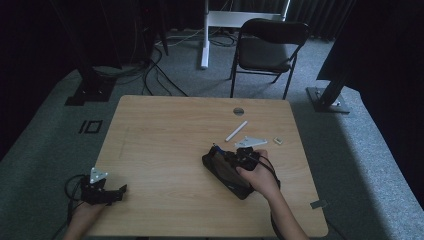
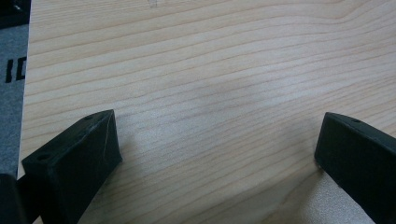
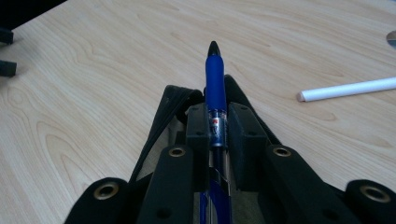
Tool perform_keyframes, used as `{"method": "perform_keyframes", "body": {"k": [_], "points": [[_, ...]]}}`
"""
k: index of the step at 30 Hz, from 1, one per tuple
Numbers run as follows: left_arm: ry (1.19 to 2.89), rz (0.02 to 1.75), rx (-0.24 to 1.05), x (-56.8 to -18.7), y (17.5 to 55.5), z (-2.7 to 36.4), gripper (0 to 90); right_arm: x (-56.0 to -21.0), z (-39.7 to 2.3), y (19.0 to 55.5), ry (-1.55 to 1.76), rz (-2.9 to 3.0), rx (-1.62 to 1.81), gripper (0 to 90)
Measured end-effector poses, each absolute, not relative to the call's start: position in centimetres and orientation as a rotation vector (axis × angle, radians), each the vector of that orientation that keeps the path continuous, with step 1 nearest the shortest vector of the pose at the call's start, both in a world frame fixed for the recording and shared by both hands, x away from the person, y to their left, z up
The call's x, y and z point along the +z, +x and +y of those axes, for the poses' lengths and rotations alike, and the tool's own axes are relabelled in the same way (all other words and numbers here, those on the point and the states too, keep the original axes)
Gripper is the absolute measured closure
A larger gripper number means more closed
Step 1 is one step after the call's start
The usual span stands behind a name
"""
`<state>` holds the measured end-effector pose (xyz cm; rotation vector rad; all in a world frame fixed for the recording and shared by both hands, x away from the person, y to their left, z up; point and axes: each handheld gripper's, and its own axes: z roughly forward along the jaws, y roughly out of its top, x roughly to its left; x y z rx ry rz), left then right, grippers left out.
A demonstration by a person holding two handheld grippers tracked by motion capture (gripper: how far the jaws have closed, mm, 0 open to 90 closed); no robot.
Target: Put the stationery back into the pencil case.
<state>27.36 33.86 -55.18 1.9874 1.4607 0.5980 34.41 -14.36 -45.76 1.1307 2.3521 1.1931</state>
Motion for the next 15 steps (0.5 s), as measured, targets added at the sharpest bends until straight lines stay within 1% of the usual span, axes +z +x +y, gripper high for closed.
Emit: {"method": "perform_keyframes", "body": {"k": [15], "points": [[1.988, 1.461, 0.598, -55.2, 27.4, 33.9, 0.1, -47.4, -13.9, 34.3, 1.101, 2.446, 1.12, 79.2]]}}
